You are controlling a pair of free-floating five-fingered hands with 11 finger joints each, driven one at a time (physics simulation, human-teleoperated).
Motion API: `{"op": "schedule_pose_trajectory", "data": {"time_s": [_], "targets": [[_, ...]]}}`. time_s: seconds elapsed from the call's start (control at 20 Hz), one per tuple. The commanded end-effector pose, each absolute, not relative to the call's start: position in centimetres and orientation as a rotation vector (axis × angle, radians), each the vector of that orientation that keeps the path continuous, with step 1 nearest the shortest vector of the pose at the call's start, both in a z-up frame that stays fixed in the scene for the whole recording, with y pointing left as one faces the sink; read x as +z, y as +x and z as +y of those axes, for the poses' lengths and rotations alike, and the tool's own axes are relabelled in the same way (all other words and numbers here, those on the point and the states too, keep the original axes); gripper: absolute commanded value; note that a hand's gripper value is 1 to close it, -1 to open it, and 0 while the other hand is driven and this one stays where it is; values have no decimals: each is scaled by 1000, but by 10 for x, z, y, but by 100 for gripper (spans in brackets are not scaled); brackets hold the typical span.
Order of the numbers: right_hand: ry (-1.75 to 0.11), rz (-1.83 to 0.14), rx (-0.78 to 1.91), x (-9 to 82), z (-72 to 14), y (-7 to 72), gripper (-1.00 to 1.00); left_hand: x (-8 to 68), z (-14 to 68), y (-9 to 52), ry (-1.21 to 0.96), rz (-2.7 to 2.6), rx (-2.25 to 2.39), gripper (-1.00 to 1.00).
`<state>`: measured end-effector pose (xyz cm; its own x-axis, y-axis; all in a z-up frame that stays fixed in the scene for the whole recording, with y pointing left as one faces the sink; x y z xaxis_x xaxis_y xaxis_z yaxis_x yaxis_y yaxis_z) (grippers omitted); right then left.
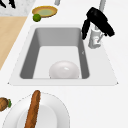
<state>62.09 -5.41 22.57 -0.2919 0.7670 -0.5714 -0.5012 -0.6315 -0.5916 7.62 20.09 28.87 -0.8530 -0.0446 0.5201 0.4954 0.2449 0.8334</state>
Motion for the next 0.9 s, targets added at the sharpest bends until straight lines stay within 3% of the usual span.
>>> {"op": "schedule_pose_trajectory", "data": {"time_s": [0.0,0.85], "targets": [[-997,-467,1968,235,-64,622,-100,289,201,76,-411,-2083,-1643,0],[-668,-650,2016,251,-96,618,-100,289,201,76,-411,-2083,-1643,0]]}}
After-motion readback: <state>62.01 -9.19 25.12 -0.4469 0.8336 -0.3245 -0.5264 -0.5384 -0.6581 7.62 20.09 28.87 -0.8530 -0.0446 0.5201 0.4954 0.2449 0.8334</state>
